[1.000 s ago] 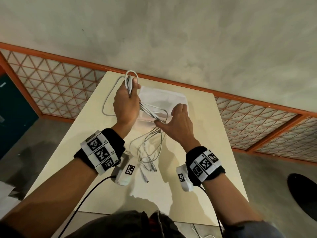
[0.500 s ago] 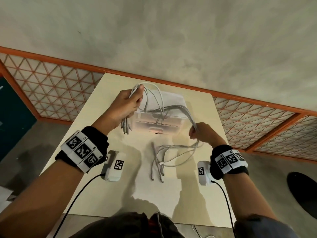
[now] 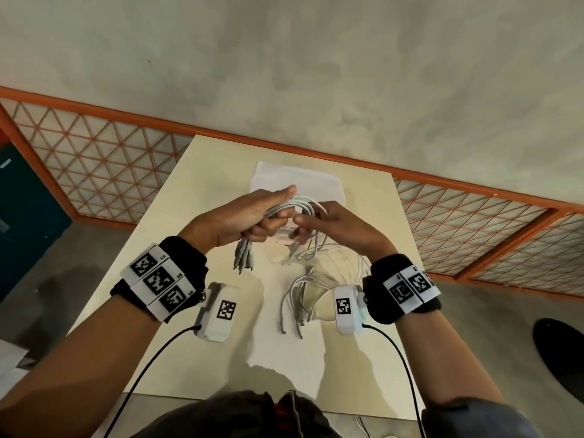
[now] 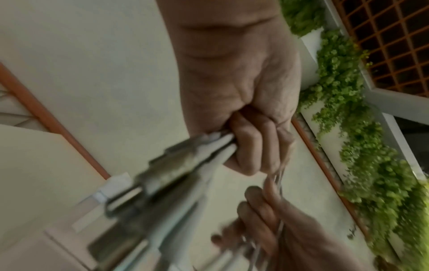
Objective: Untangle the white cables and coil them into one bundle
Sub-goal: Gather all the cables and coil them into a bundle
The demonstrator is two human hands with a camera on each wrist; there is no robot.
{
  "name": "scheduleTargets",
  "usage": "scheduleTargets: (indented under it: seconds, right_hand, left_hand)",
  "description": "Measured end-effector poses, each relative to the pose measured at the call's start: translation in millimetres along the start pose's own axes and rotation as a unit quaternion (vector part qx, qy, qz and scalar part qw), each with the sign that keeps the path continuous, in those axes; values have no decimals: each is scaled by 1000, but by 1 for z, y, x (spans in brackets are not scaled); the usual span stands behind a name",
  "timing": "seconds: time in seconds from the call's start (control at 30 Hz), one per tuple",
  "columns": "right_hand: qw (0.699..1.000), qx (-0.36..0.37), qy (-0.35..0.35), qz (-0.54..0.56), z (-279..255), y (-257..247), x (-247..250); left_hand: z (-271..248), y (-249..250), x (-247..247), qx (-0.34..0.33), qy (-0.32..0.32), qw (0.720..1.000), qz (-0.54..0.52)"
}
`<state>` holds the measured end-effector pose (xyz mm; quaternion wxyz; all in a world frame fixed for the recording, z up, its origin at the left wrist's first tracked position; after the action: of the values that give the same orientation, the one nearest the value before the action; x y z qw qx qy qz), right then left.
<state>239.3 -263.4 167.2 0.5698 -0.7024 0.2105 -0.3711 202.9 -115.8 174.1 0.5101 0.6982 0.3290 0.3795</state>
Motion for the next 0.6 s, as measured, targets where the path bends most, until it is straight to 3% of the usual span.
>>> scheduleTargets:
  seconds: [0.13, 0.2, 0.27, 0.43, 0.6]
  right_hand:
    - [998, -9, 2, 67, -6, 21, -4]
    - [983, -37, 5, 177, -6, 31, -9]
    - [970, -62, 49, 229, -1, 36, -9]
    - [963, -42, 176, 199, 4, 30, -4]
    - [964, -46, 199, 170, 3, 17, -6]
  left_hand:
    - [-8, 3, 22, -12, 47, 995, -91]
    - [-10, 3, 30, -15, 74, 992, -99]
    - [-11, 1, 30, -21, 92, 992, -88]
    - [-4, -1, 20, -49, 154, 981, -104]
    - [-1, 5, 15, -64, 160, 984, -41]
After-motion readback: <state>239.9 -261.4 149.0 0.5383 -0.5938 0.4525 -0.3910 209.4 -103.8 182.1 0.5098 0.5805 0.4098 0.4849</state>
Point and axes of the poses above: each hand's wrist, its own z-axis towards the middle knuckle, its own x-axis out of the back of the hand, y = z × x, the point moved 4 cm from there along z, towards the middle knuckle, and after that the axes turned 10 degrees about z, right-handed, at the moved point
